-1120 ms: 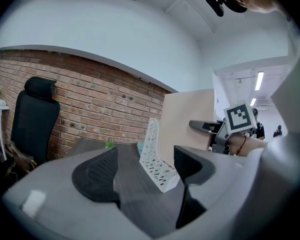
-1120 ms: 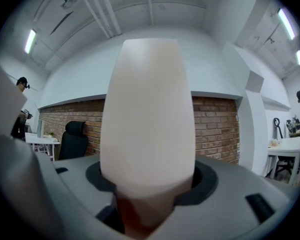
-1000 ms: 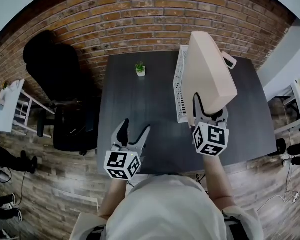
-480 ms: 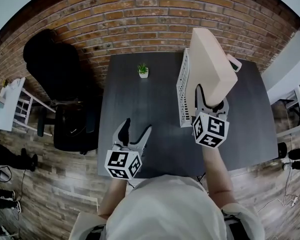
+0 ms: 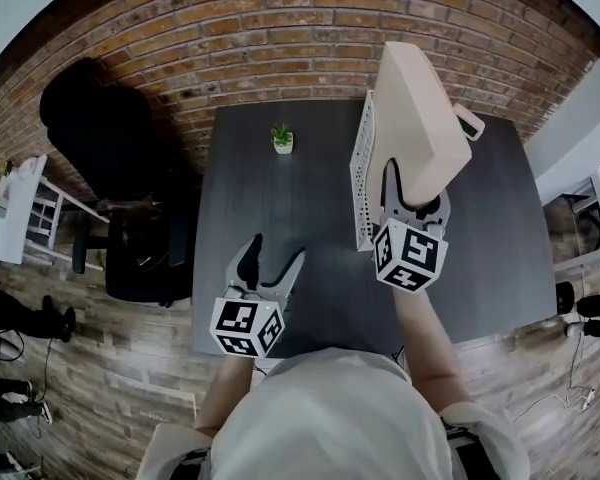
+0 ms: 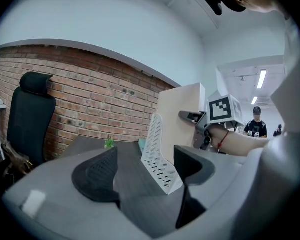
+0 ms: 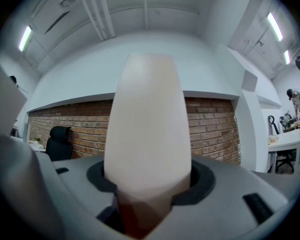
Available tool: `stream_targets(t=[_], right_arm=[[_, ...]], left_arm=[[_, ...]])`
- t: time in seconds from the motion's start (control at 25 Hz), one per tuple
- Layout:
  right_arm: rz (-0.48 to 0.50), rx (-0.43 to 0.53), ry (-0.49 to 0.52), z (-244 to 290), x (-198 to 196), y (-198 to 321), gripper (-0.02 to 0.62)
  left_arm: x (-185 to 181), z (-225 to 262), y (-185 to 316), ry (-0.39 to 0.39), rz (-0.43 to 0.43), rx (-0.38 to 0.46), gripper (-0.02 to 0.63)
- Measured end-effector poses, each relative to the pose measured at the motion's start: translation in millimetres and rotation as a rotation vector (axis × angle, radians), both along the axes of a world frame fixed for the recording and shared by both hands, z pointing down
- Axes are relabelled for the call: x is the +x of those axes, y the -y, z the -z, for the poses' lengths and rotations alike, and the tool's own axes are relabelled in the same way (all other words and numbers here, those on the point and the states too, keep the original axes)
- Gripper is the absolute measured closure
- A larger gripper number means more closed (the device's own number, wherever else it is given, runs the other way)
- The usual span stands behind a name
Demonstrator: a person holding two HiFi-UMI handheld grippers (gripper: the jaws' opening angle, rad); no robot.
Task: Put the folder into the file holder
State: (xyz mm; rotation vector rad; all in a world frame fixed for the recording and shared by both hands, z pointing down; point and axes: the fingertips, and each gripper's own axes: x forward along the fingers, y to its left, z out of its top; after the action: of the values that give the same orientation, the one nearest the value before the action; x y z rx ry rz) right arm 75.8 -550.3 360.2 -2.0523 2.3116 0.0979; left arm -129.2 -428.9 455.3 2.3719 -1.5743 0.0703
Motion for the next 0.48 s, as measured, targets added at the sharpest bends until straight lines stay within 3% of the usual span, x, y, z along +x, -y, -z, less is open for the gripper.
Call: stream_targets(t=[0.28,0.48], right_arm=[[-0.015,0.029,0.010,1.7,-2.4,-3.5,0.333],[-0.026,0.120,0.029,16.4,3.8,-11.7,0.336]], left_arm=[[4.9,-0.3,4.2,-0.004,-0.002,0.001,0.264],[1.2,0.5,7.4,-0.002,0.006,-0.001,0.264]])
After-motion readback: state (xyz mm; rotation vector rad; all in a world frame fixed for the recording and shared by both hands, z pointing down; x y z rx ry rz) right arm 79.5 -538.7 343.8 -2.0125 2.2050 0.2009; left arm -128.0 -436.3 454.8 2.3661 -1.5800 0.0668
